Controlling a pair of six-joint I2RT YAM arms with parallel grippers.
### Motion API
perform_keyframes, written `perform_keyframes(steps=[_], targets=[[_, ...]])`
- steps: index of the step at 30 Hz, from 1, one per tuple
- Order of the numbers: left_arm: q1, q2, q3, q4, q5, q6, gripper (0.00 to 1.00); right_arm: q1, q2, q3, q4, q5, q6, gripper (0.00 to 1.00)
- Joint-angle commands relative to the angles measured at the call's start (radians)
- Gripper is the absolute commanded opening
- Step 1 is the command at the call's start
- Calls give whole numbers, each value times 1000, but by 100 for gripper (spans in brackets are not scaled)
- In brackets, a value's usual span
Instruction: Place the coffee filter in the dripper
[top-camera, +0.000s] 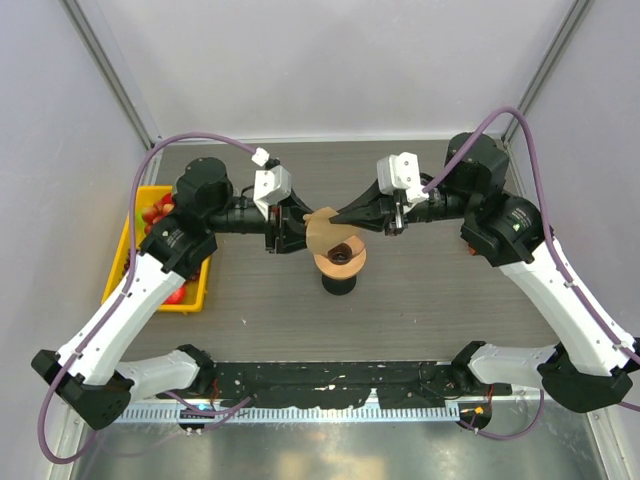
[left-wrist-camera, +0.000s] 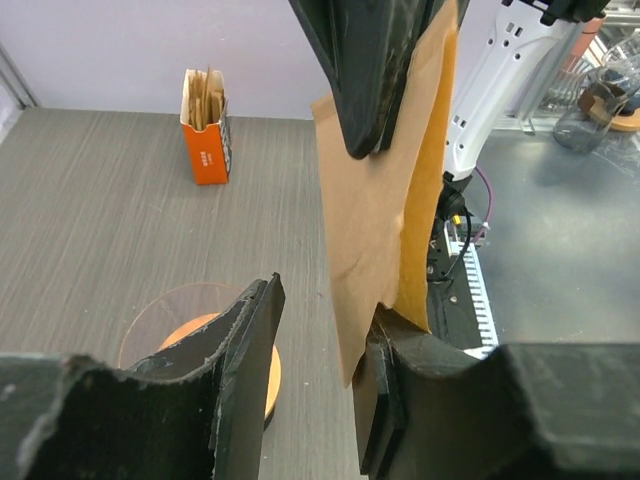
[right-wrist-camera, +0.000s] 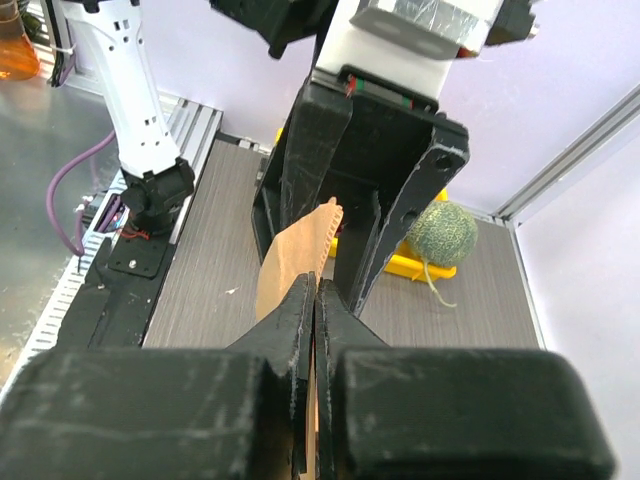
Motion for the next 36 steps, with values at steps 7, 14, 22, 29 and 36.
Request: perform_keyframes(steps=[7, 14, 22, 29, 36], targets=[[-4, -69, -105, 350, -54, -238, 35, 7, -52, -35, 181, 40, 101, 5], [-3, -69, -93, 368, -23, -271, 1, 5, -55, -30, 123, 49, 89, 5], [-3, -31, 89, -63, -92, 96, 0, -7, -50, 29, -135, 94, -54, 42], [-39, 51, 240, -336, -135, 288, 0, -7, 37, 169, -295, 114, -195, 47], [-52, 89, 281, -391, -177, 314, 0, -4, 83, 238, -364, 92, -241, 36]])
